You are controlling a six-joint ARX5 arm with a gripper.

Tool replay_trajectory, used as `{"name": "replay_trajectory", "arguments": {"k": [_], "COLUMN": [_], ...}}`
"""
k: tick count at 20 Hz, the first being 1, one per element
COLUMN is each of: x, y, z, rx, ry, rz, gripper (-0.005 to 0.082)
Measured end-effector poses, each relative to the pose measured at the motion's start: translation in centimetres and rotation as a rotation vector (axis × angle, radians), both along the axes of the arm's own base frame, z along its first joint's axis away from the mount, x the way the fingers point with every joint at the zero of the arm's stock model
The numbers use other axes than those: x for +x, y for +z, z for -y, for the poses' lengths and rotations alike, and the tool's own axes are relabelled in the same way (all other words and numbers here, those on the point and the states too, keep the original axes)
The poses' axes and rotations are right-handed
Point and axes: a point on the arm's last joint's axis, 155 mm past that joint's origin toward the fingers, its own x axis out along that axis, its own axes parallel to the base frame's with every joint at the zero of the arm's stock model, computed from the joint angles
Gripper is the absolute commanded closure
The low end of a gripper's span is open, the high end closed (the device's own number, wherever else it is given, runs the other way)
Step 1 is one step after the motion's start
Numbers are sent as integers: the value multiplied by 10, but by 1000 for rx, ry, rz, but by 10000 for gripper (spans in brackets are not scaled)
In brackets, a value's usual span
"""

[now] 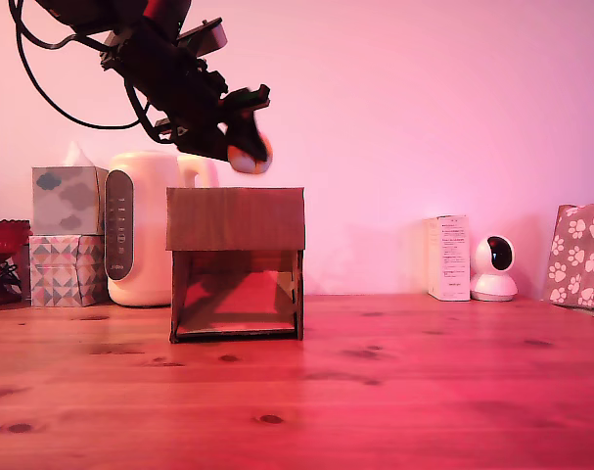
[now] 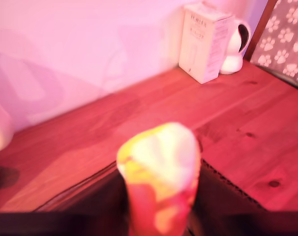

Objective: Drop the footbag into the cardboard dice tower

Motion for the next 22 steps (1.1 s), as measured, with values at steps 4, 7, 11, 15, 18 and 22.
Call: {"name": "replay_trajectory", "arguments": {"k": [4,7,11,15,18,22], "x": [-3,-13,-45,-61,-66,-67], "y": [8,5,-8,0,1,8], "z": [-1,-4,-3,5,9,17], "rx": [16,40,70,53,39,9], "ry": [-1,-4,-78,-164,-193,-229], "rz": [-38,-97,-213,-222,-227,-200], "gripper": [133,522,791,791,791,791]}}
